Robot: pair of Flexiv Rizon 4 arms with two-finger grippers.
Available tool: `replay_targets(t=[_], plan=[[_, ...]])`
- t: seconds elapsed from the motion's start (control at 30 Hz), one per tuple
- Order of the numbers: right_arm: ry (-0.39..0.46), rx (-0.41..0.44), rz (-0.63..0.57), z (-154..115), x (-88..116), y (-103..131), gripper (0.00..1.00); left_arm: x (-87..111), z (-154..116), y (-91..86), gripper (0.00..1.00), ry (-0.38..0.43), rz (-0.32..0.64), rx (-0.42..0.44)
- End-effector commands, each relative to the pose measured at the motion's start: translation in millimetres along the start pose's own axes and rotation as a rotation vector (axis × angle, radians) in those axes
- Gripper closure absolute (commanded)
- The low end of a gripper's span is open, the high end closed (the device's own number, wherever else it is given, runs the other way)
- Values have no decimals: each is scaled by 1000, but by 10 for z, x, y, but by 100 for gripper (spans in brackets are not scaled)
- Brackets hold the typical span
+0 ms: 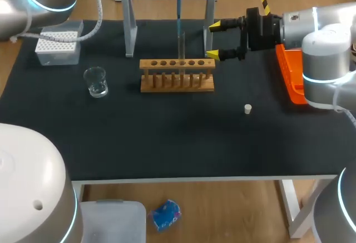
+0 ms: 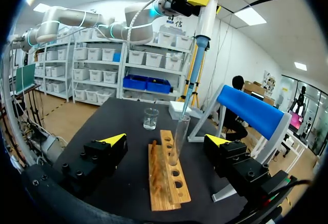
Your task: Invert the test tube, pick up the pipette, mount the tip to pipette, aspirate from beaker and dispense into the tube, eject the tip, return the pipette, and cap with the stopper.
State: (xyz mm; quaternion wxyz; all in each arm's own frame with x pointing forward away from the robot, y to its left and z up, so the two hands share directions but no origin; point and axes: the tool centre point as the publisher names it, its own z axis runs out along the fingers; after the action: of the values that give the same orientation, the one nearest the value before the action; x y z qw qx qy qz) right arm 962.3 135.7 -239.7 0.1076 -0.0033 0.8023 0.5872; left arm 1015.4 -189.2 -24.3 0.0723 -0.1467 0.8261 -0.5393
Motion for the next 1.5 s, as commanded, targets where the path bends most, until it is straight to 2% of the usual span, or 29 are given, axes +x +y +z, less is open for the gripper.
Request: replay_targets(t=[0.03,0.33,0.63,0.93,1.5], plan=[[-1,1,-1,-1,5,-2,0,18,-3,-12,100,-8,3,3],[-1,1,-1,-1,5,-2,0,36,84,-64,100,-1,29,45],[-1,1,-1,-1,5,-2,0,78,136,-76,100,21,37,44],[-1,1,-1,-1,5,-2,0,93,131,20,100,16,14,18],[-1,1,-1,-1,5,-2,0,35,208,142,100,22,-4,22]])
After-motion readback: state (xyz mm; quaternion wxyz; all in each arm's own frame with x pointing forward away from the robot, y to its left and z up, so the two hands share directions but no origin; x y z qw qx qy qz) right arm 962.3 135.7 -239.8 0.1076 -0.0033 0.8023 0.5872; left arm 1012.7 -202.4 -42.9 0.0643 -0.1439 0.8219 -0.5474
